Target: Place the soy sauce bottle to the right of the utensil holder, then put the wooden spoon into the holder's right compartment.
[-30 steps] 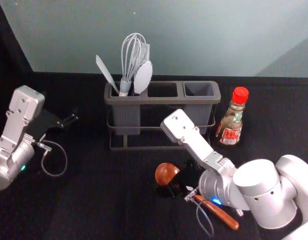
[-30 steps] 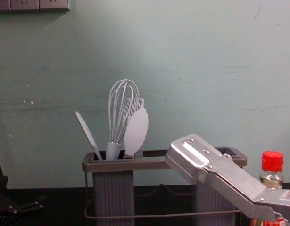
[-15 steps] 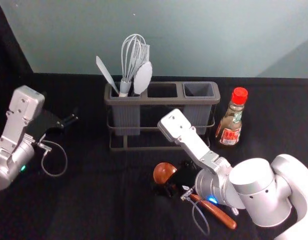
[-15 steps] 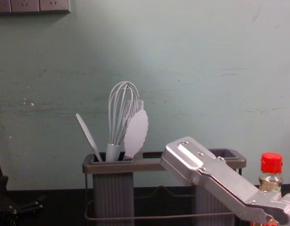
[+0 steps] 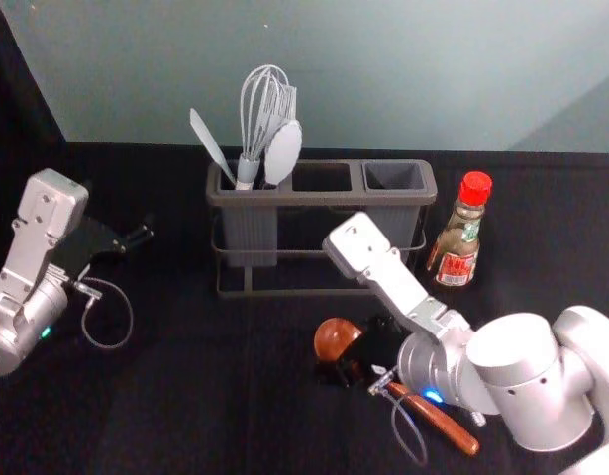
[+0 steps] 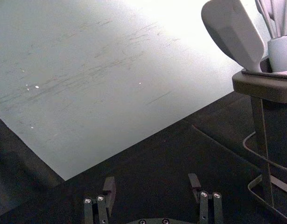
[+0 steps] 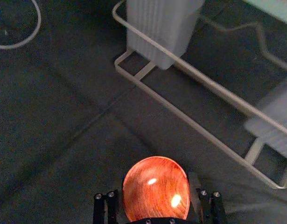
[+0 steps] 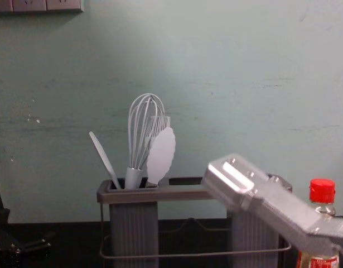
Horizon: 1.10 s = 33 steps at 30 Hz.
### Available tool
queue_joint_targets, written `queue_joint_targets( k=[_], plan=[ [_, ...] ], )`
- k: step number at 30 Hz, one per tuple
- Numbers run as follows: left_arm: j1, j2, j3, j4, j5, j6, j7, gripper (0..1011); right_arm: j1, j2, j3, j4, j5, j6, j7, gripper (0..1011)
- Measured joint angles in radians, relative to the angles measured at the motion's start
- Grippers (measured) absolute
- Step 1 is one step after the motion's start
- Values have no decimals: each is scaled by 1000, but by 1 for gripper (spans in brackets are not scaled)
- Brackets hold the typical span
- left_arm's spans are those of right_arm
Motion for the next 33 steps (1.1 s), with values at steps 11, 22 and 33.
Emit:
queue_joint_targets(
  k=[11, 22, 33],
  plan=[
    [0, 0, 0, 0, 0, 0, 0, 1011, -96, 19, 81, -153, -1, -61, -9, 839],
    [0, 0, 0, 0, 0, 0, 0, 1011, -260, 1, 220, -277, 55, -316, -57, 839],
    [0, 0, 0, 0, 0, 0, 0, 1011, -384, -14, 349, -321, 226, -644, -53, 839]
  ],
)
